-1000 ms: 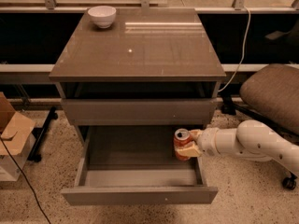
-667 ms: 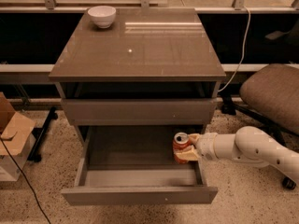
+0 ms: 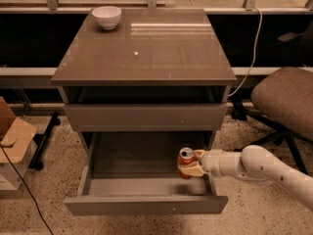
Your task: Place coke can into middle drawer
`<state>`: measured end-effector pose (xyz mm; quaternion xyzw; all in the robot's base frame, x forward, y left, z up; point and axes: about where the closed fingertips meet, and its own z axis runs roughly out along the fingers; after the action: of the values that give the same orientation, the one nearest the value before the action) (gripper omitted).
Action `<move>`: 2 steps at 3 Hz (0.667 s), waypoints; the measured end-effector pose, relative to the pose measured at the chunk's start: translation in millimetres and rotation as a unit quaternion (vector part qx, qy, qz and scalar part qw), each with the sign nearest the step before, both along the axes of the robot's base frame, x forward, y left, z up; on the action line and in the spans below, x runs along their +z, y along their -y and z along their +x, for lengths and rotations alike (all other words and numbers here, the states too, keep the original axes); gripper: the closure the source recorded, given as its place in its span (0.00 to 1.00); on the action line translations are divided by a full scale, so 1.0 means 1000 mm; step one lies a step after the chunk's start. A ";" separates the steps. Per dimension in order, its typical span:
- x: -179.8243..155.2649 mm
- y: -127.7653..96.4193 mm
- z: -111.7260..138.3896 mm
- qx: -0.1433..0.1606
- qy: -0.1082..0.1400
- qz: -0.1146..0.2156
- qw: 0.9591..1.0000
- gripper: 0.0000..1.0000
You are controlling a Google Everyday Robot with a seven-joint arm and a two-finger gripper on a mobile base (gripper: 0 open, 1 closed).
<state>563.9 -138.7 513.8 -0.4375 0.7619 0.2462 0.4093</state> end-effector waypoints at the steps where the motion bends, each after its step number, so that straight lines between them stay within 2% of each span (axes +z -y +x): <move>1: 0.000 0.000 0.000 0.000 0.000 0.000 1.000 1.00; 2: -0.008 -0.012 0.003 0.010 0.010 -0.002 1.000 1.00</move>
Offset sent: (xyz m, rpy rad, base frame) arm 0.0062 0.0226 -0.0172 -0.0102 -0.0489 0.0378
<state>566.6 -126.2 505.6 -0.4486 0.7533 0.2447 0.4140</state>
